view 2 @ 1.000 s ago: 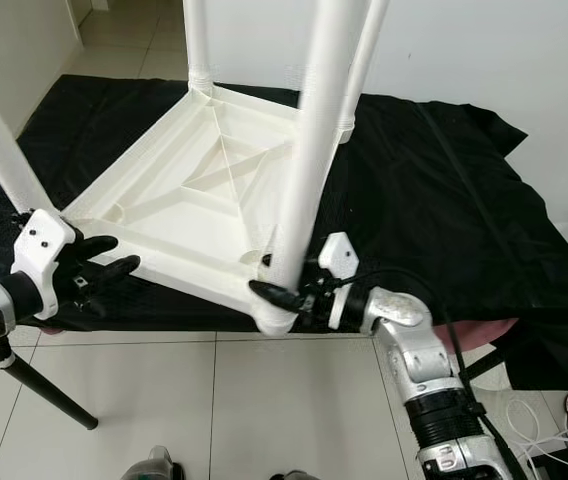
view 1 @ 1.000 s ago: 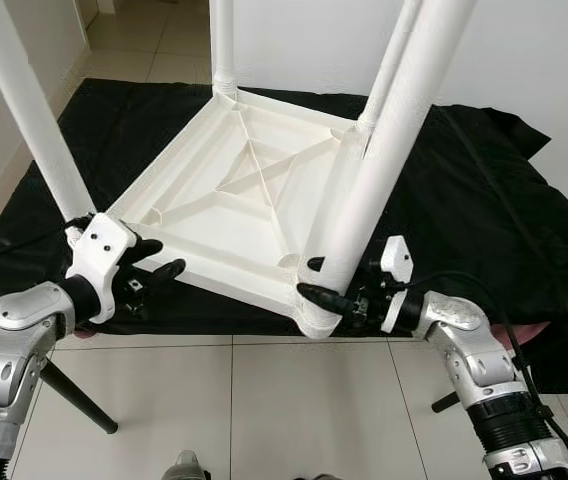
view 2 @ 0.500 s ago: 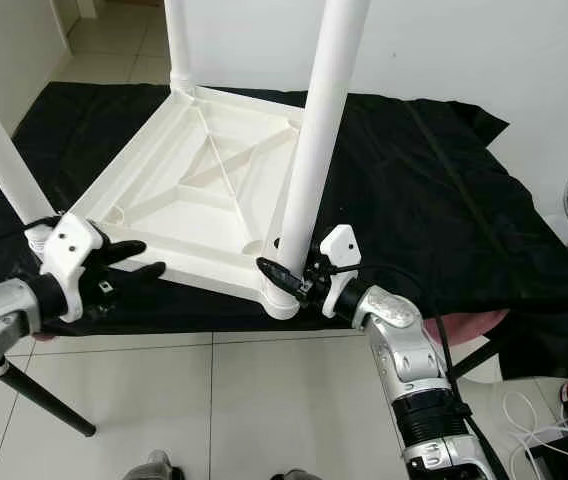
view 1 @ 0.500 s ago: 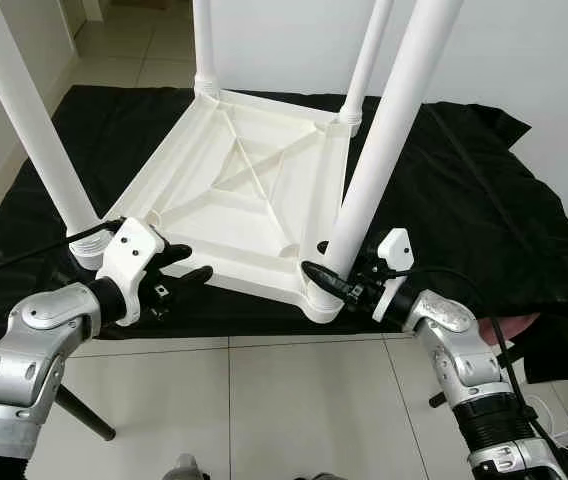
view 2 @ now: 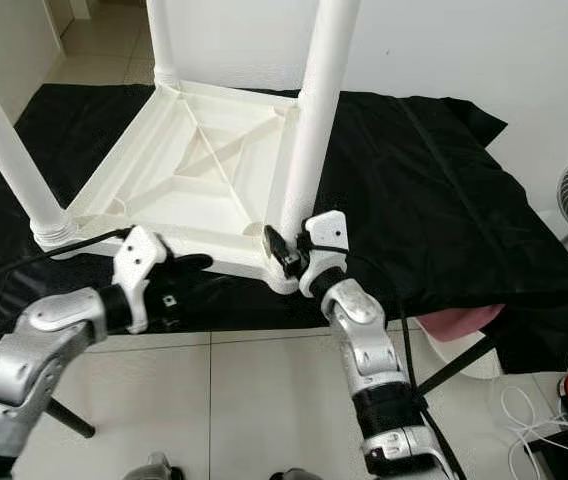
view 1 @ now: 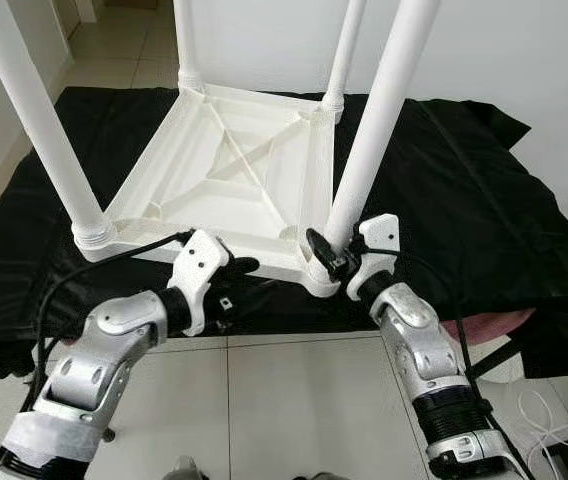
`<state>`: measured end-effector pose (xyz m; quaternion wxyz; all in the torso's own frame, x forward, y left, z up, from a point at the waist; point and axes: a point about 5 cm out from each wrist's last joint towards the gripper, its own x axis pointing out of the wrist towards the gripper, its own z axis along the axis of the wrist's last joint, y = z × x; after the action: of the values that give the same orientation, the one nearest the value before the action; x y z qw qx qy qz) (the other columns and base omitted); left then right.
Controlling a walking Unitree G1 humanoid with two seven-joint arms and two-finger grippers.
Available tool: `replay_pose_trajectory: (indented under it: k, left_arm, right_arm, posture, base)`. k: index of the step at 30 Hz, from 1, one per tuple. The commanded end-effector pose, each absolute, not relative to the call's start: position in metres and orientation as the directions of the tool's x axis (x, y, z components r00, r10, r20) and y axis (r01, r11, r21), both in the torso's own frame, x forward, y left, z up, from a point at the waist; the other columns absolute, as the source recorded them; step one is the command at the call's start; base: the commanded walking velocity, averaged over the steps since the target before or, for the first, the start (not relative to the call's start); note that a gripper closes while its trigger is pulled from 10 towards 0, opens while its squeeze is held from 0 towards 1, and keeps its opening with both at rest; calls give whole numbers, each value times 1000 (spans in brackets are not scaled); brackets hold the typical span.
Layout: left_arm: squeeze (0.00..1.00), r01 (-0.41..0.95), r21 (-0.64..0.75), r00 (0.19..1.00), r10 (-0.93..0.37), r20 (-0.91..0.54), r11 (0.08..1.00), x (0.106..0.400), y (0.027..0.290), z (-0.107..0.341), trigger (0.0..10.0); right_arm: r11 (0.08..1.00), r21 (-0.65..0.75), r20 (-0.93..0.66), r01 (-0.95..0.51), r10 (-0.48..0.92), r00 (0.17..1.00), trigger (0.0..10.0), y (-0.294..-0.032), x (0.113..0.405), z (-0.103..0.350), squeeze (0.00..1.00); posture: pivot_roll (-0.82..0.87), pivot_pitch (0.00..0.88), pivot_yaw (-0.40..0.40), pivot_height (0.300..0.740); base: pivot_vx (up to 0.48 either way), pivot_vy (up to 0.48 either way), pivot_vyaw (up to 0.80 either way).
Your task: Building children table
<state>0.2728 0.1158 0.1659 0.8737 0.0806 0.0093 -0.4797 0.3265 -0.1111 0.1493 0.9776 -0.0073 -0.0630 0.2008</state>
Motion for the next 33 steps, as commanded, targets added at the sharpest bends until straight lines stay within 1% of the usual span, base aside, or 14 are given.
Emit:
replay_pose_trajectory:
  k: [1, 2, 4, 7, 8, 9, 10, 13, 14, 18, 19, 24, 29, 33]
  left_arm:
    - [0, 804, 121, 594, -799, -94, 583, 282, 116, 166, 10000]
    - [0, 804, 121, 594, -799, -94, 583, 282, 116, 166, 10000]
    - [0, 779, 118, 626, -776, -83, 616, 288, 115, 168, 10000]
    - [0, 768, 124, 639, -765, -78, 629, 291, 114, 169, 10000]
    - [0, 760, 103, 649, -758, -73, 641, 294, 112, 168, 10000]
    - [0, 760, 103, 649, -758, -73, 641, 294, 112, 168, 10000]
    - [0, 754, 100, 656, -751, -75, 649, 296, 111, 167, 10000]
    - [0, 750, 99, 661, -746, -78, 654, 297, 110, 166, 10000]
    - [0, 749, 105, 661, -747, -67, 654, 297, 107, 166, 10000]
    - [0, 743, 88, 667, -744, -35, 663, 297, 98, 167, 10000]
    - [0, 739, 70, 673, -739, -32, 670, 296, 95, 166, 10000]
    - [0, 729, 65, 684, -729, -22, 682, 294, 91, 165, 10000]
    - [0, 716, 75, 697, -716, -29, 694, 284, 93, 159, 10000]
    - [0, 703, 93, 709, -705, -22, 705, 284, 95, 159, 10000]
  right_arm:
    - [978, 10, 9, -209, 209, 978, 10000, -126, 329, 124, 0]
    - [978, 10, 9, -209, 209, 978, 10000, -126, 329, 124, 0]
    - [991, 50, -17, -122, 123, 992, 10000, -127, 330, 119, 0]
    - [992, 50, -24, -114, 115, 993, 10000, -123, 329, 117, 0]
    - [984, 70, -24, -161, 163, 986, 10000, -110, 326, 115, 596]
    - [984, 70, -24, -161, 163, 986, 10000, -110, 326, 115, 596]
    - [980, 87, -20, -180, 182, 983, 10000, -103, 323, 114, 831]
    - [978, 96, -18, -187, 189, 982, 10000, -99, 322, 114, 831]
    - [974, 95, -2, -203, 204, 979, 10000, -94, 320, 115, 1000]
    - [955, 128, 55, -269, 264, 963, 10000, -87, 317, 122, 1000]
    - [946, 113, 78, -303, 295, 952, 10000, -88, 316, 125, 0]
    - [936, 89, 106, -340, 330, 938, 10000, -92, 315, 128, 0]
    - [895, -22, 156, -445, 443, 883, 10000, -124, 318, 142, 0]
    - [875, -42, 153, -483, 483, 862, 10000, -132, 317, 144, 0]
  posture:
    - [51, 84, -39, 740]
    - [51, 84, -39, 740]
    - [46, 85, -40, 740]
    - [39, 85, -41, 740]
    - [38, 85, -42, 740]
    - [38, 85, -42, 740]
    - [36, 84, -41, 740]
    - [36, 84, -41, 740]
    - [35, 84, -42, 740]
    - [37, 76, -43, 740]
    - [38, 73, -42, 740]
    - [37, 68, -40, 740]
    - [39, 51, -51, 740]
    - [43, 47, -53, 740]
  base:
    - [0, 0, 0]
    - [0, 0, 0]
    - [0, 0, 0]
    - [0, 0, 0]
    - [0, 0, 0]
    - [0, 0, 0]
    - [0, 0, 0]
    - [0, 0, 0]
    - [0, 0, 0]
    - [0, 0, 0]
    - [0, 0, 0]
    - [0, 0, 0]
    - [0, 0, 0]
    - [0, 0, 0]
